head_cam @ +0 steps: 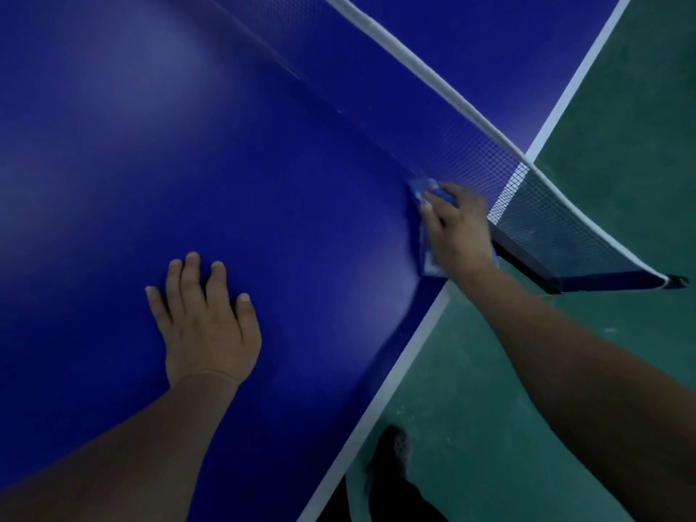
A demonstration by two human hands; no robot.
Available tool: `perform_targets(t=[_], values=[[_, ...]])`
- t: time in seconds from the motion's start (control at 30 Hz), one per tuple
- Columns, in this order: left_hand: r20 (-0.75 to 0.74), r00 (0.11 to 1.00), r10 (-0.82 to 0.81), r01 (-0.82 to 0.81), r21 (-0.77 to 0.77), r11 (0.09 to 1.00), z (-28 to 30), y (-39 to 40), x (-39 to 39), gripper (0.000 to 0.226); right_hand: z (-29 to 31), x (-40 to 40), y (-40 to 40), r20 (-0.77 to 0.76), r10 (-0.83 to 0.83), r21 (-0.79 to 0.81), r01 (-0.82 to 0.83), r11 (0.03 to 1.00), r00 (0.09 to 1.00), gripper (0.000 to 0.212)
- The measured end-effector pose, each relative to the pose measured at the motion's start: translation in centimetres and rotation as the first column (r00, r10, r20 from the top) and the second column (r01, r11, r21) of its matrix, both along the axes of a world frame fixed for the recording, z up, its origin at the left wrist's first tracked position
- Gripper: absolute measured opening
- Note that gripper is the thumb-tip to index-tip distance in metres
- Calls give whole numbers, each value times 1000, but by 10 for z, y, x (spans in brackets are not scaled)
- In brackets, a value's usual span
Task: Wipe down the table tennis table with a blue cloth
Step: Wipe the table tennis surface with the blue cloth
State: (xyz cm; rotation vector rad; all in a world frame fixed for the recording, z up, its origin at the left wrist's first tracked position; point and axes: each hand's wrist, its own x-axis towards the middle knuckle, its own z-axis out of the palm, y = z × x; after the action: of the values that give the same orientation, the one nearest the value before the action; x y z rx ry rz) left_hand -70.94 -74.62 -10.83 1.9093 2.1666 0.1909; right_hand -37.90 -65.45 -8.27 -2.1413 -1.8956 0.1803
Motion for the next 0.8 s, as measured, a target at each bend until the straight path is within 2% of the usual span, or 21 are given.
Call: perform_targets(t=[0.07,0.1,0.17,0.23,0.3,0.33,0.37,0.43,0.5,0.57,0.6,0.63,0.7,0.73,0.8], values=[[1,1000,5,-5,-3,1000,-1,0,0,61,-13,-30,1,47,-14,31,13,999,999,34],[3,1000,4,-4,-5,1000,-1,0,0,61,-18,-47,-14,42,45,44,-47,998,998,33],[8,1000,6,-6,-4,1000,0,0,1,61,-22,-81,-74,-30,305,60,-303,951,952,30],[20,1000,9,-9,1,1000,0,0,0,61,-19,-94,-138,-86,572,28,-572,820,816,31],[22,1000,9,-9,6,1000,0,0,0,61,-12,-81,-156,-140,714,-31,-723,690,687,29],[21,1000,10,-10,3,1000,1,0,0,61,-10,-69,-145,-172,719,-49,-734,677,674,28],[18,1000,13,-13,-1,1000,1,1,0,61,-8,-57,-125,-192,671,-39,-689,724,716,28],[10,1000,13,-13,-6,1000,1,1,0,61,-10,-37,-73,-65,515,9,-516,857,855,27],[13,1000,8,-7,-6,1000,2,1,1,60,-16,-31,-32,49,229,43,-231,972,972,27],[13,1000,10,-10,-2,1000,3,0,1,59,-20,-51,-23,19,-46,61,45,997,999,30],[12,1000,13,-13,0,1000,3,0,1,59,-20,-68,-34,-12,-63,60,64,996,998,31],[11,1000,16,-16,0,1000,3,-1,1,60,-21,-84,-53,-17,17,48,-16,999,1000,35],[13,1000,11,-11,4,1000,1,-1,1,60,-22,-98,-103,-6,285,9,-285,959,959,35],[13,1000,10,-10,6,1000,0,0,0,59,-21,-93,-120,-5,361,11,-361,932,932,33],[13,1000,8,-8,6,1000,0,0,0,59,-21,-64,-119,30,340,31,-341,940,940,37]])
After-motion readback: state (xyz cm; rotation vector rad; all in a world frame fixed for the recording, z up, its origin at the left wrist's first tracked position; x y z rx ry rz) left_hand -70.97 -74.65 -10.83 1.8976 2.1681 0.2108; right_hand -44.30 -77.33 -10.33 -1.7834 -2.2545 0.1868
